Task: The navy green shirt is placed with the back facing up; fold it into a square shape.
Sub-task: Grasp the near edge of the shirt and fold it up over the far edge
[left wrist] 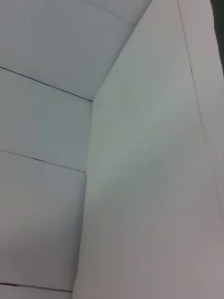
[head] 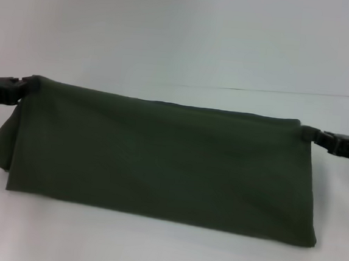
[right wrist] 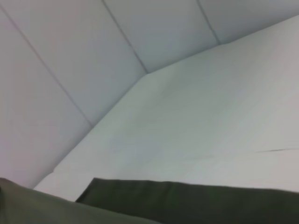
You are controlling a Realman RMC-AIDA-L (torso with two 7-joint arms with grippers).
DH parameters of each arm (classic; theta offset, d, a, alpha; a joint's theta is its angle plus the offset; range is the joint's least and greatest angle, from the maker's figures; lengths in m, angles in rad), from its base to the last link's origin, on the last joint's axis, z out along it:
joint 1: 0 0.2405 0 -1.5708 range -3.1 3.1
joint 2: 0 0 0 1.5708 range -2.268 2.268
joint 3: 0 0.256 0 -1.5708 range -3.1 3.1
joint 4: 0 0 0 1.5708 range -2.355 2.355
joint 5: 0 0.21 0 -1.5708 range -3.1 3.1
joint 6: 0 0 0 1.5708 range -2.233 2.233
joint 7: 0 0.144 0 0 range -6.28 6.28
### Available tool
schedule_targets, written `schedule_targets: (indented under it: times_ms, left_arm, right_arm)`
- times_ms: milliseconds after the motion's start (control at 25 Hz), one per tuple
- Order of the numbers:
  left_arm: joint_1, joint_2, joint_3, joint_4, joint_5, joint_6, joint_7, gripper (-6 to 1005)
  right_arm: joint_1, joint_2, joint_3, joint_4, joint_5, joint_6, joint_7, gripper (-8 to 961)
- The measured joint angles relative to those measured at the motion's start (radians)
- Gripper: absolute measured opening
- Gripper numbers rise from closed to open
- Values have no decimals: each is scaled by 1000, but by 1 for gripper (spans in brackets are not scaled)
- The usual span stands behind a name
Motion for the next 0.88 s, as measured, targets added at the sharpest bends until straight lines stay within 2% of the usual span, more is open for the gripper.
schedule_targets:
  times_ms: [320,560,880]
  left_arm:
    - [-64,-9,109,-48,-1,-214,5,-2]
    - [-96,-11,134,-92,-4,-310,8,-1]
    - [-118,-23,139,-131,-11,-421,20,-1]
  right_arm:
    - [80,16,-37,17,5,204,26,11]
    - [120,19,-47,18,6,274,32,11]
    - [171,10,-75,30,7,363,49,10]
